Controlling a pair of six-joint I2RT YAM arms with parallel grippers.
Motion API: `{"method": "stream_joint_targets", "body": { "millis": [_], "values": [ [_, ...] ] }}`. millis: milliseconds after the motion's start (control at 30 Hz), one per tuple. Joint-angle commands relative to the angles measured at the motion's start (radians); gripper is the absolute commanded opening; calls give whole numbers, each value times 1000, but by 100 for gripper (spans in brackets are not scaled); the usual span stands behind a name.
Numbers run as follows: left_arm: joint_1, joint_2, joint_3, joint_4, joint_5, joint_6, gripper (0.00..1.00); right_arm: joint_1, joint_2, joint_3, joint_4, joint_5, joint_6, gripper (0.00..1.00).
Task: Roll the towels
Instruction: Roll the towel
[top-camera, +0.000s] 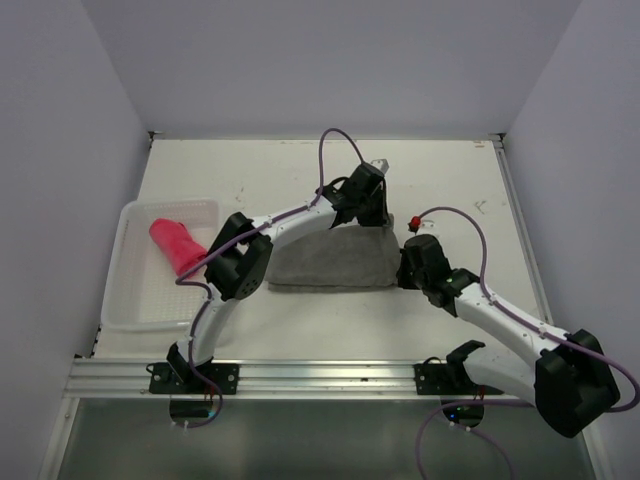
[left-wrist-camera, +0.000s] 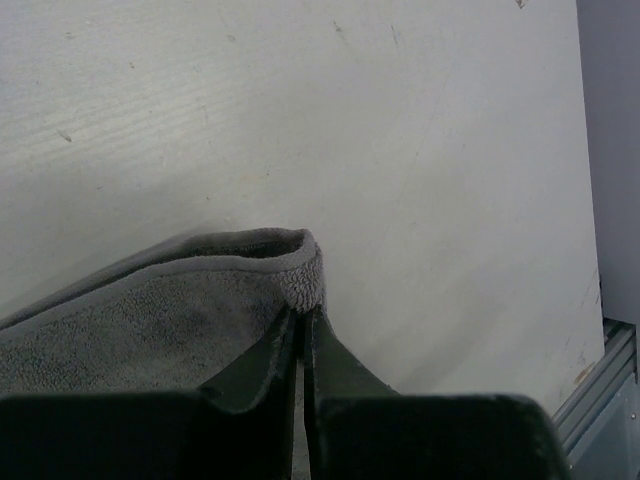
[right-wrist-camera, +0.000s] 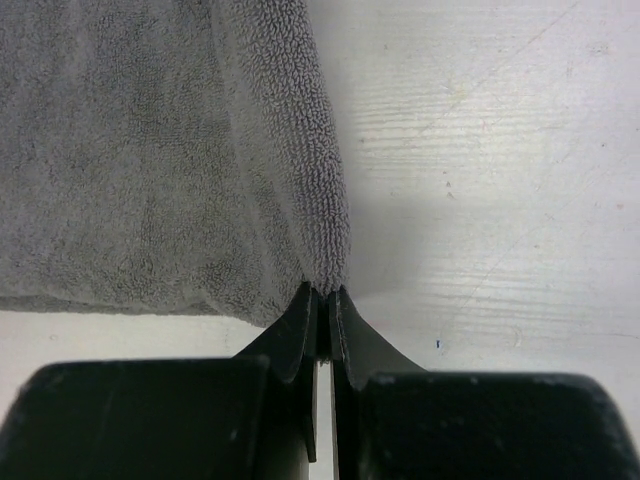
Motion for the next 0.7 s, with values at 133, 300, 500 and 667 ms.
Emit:
{"method": "stream_joint_targets", "body": {
  "millis": [133, 300, 500, 667],
  "values": [
    [27, -23, -21, 101, 12, 13, 0, 66, 5, 66, -76, 135, -50, 0],
    [35, -29, -48, 124, 17, 16, 0, 118, 43, 115, -125, 195, -44, 0],
    [50, -50, -108, 170, 31, 14, 0, 167, 103, 178, -192, 272, -33, 0],
    [61, -60, -140, 199, 44, 16, 0, 219, 163, 210, -223, 320, -28, 0]
  ]
}}
